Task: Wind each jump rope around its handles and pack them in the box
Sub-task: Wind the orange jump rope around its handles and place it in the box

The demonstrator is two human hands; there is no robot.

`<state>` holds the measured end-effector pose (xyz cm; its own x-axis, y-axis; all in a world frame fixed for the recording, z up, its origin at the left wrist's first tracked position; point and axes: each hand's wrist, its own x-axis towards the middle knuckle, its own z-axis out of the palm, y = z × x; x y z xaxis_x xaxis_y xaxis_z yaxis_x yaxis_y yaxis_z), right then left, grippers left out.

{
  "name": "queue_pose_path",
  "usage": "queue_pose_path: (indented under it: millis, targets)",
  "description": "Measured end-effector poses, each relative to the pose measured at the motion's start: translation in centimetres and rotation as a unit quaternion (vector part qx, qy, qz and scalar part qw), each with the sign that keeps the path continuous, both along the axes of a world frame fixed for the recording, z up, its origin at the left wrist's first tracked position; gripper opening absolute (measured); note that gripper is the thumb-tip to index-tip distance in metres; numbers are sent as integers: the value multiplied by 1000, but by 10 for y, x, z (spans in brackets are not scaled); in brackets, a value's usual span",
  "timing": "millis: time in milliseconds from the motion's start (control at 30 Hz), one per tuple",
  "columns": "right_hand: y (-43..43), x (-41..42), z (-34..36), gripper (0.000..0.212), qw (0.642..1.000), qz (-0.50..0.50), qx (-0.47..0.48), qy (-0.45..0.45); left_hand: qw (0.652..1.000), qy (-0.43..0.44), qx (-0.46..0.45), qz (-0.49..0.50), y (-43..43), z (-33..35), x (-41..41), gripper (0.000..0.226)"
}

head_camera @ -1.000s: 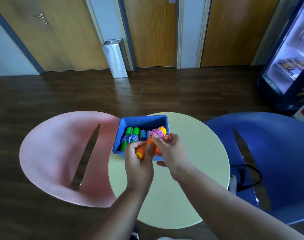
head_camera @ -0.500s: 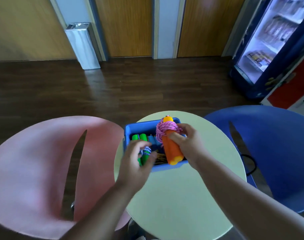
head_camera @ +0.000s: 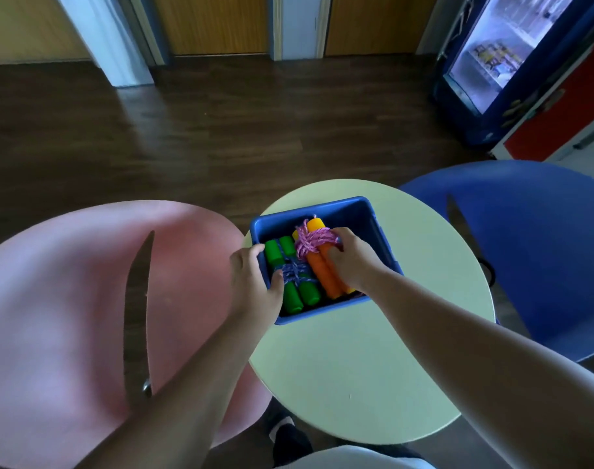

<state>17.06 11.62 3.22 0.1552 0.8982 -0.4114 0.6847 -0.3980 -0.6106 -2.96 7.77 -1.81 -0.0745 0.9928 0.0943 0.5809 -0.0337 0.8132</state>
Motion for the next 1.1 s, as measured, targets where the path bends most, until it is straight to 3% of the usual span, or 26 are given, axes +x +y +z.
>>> queue_pose_path:
  millis: [100,200,333,667,767,933,1000,1100]
  targets:
    - [0,9,-3,53,990,53,21,-133,1000,-21,-3,1,-1,-2,-2,64]
    - [-2,7,-1,60,981,123,67,-136,999,-37,1,-2,-1,-6,-5,65]
    - [2,-4,0,68,970,173,40,-168,999,-50,-1,2,-3,-5,-5,63]
    - [4,-13,-17,29,953,204,6,-224,999,-46,0,21,-4,0,0,62]
    - [5,-13,-20,30,954,204,12,-218,999,-42,-5,21,-4,0,-1,61]
    - [1,1,-11,63,965,184,13,-188,998,-55,-22,6,-5,-1,-7,61]
    - [-5,10,-5,67,971,151,61,-176,997,-62,-32,11,-5,1,-10,60]
    - [-15,32,0,56,960,65,172,-210,995,-75,-65,32,-5,5,-11,56]
